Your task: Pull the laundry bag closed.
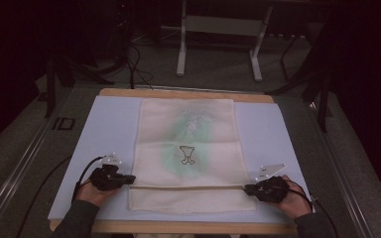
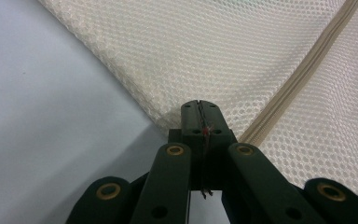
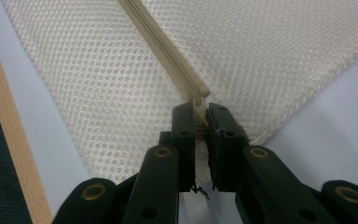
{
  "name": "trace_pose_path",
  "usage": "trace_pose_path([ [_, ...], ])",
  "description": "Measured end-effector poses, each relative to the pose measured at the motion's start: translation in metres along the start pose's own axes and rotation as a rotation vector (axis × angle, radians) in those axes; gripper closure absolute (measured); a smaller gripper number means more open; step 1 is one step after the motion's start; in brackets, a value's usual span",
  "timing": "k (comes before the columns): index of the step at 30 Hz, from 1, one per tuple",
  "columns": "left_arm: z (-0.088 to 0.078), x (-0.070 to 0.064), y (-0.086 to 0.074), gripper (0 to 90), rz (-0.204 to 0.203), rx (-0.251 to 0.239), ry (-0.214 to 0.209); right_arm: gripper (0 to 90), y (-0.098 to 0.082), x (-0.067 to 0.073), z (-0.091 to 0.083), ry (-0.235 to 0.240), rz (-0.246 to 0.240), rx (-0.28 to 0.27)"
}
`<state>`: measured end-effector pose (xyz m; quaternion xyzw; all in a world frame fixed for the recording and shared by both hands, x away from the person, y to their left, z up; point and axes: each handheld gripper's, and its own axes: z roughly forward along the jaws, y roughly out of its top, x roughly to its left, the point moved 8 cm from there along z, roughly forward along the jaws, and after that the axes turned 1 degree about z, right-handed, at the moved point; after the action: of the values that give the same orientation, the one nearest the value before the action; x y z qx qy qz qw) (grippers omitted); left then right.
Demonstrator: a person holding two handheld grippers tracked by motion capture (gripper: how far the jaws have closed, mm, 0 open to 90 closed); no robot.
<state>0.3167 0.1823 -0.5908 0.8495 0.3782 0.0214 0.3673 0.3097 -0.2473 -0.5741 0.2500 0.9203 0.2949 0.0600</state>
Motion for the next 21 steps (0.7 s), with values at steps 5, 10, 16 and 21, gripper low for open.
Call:
trace_pose_path([
  [5,0.0,0.0,0.0,89.9,0.004,0.001,0.001,81.6,0.002,0.0,-0.001,-0.001,0.004,-0.017],
  [10,-0.002,-0.002,0.002,89.7,0.034,-0.008,0.041,78.1,0.011,-0.001,-0.008,0.011,0.027,-0.098],
  [16,-0.009,0.003,0.005,89.6,0.011,-0.058,0.066,73.4,0.016,-0.004,-0.013,0.004,0.064,-0.168],
  [21,-0.015,0.011,0.007,86.0,-0.022,-0.099,0.108,70.4,0.016,-0.01,-0.017,-0.025,0.109,-0.216],
])
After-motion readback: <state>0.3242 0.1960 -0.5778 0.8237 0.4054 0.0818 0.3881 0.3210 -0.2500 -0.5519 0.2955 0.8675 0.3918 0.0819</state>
